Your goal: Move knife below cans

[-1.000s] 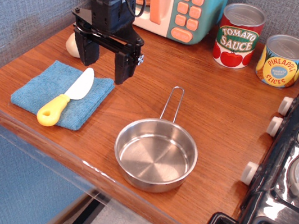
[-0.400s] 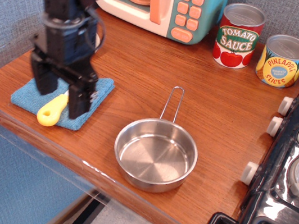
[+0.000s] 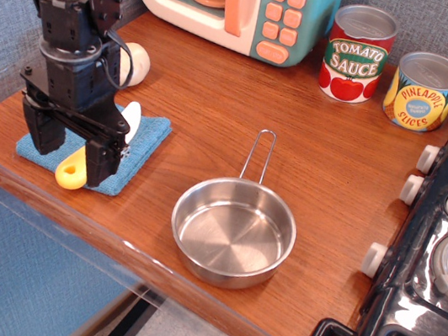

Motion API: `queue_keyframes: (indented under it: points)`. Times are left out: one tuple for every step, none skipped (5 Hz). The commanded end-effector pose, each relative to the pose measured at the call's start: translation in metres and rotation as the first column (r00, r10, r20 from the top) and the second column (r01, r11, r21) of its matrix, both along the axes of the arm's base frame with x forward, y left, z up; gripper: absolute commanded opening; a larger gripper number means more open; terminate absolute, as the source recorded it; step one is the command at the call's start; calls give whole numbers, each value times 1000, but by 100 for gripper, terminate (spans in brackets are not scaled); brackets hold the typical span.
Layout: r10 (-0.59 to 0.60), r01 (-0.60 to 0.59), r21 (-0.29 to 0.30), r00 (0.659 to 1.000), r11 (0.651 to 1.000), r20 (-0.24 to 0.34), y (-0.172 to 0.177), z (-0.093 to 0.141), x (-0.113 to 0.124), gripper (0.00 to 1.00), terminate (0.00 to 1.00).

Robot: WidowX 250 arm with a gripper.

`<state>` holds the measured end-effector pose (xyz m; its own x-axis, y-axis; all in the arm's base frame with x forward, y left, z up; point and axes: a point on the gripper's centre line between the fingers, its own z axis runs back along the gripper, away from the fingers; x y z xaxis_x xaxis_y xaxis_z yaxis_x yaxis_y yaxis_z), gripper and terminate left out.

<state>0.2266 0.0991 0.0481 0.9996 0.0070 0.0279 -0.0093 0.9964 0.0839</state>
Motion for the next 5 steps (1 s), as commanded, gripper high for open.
queue_keyframes:
  points:
    - [93,-95,29,992,995,83,20,-13,0,100,0]
    - [114,-116,11,990,993,80,22,-22,1,100,0]
    - [120,-121,5,990,993,72,24,-26,3,100,0]
    - [118,-118,2,991,993,68,25,-28,4,100,0]
    - [114,-114,3,991,993,70,25,-27,3,0,0]
